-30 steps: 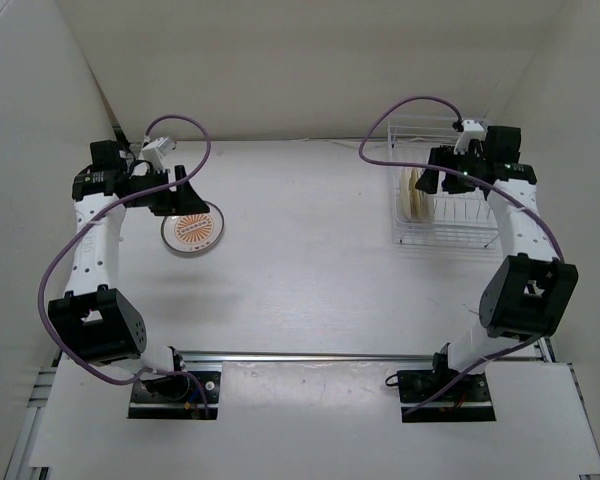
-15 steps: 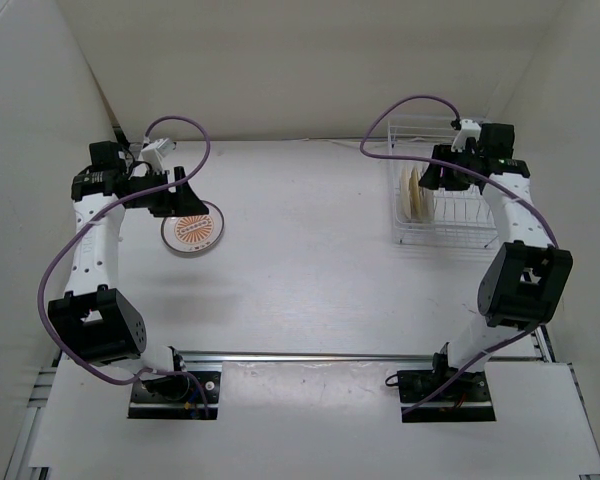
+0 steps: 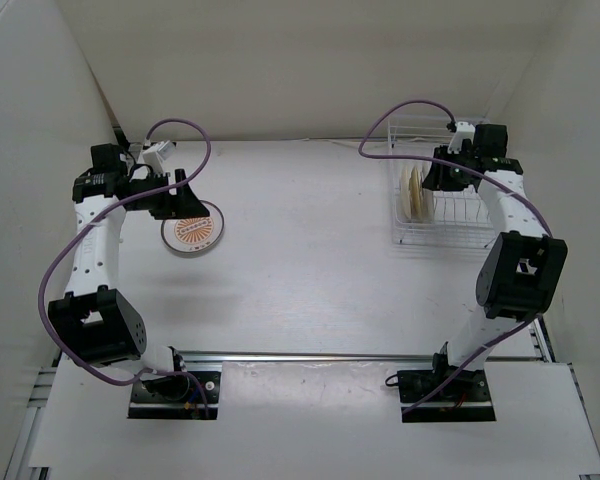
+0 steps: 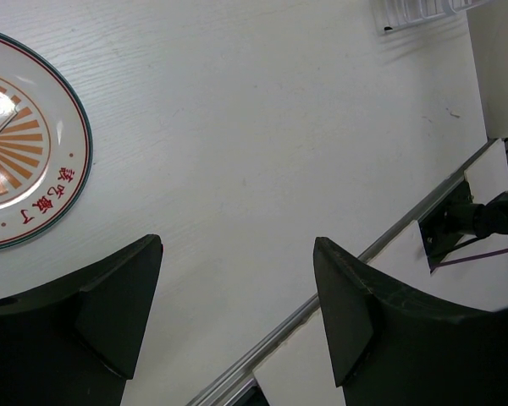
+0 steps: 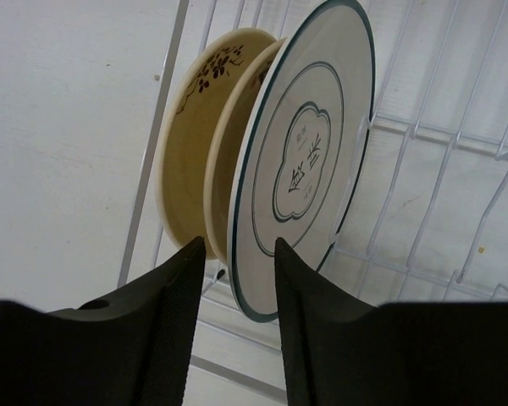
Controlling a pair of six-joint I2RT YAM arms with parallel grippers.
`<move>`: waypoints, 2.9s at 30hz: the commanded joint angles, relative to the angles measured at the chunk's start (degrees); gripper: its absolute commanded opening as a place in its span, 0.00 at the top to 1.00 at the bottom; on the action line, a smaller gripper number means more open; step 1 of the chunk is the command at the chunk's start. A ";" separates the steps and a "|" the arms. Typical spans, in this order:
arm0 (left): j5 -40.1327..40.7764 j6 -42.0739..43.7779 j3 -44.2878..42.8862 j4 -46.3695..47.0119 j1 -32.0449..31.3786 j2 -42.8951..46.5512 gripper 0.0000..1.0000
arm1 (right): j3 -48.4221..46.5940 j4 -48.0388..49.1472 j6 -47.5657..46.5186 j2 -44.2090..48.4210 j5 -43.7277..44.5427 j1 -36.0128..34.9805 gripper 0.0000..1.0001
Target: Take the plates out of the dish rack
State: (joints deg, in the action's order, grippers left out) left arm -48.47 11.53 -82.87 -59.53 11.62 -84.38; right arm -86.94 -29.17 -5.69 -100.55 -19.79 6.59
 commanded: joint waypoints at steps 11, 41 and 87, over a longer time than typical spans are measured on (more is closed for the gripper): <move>-0.66 -0.19 0.69 0.90 -0.02 2.82 0.17 | -3.42 2.19 -0.55 0.18 -1.65 -0.17 1.00; -1.09 -6.86 -1.06 3.45 -0.02 2.20 0.00 | 0.53 -2.47 -18.81 19.59 8.53 -16.24 1.00; -21.65 -14.61 2.28 7.85 -1.86 -15.81 0.02 | 24.36 22.22 -48.72 22.60 46.77 -71.53 1.00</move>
State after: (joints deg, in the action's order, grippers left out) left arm -63.70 -3.01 -78.46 -52.84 9.89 -99.66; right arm -58.37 -11.33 -57.10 -76.75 27.40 -63.72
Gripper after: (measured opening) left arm 0.982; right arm 0.013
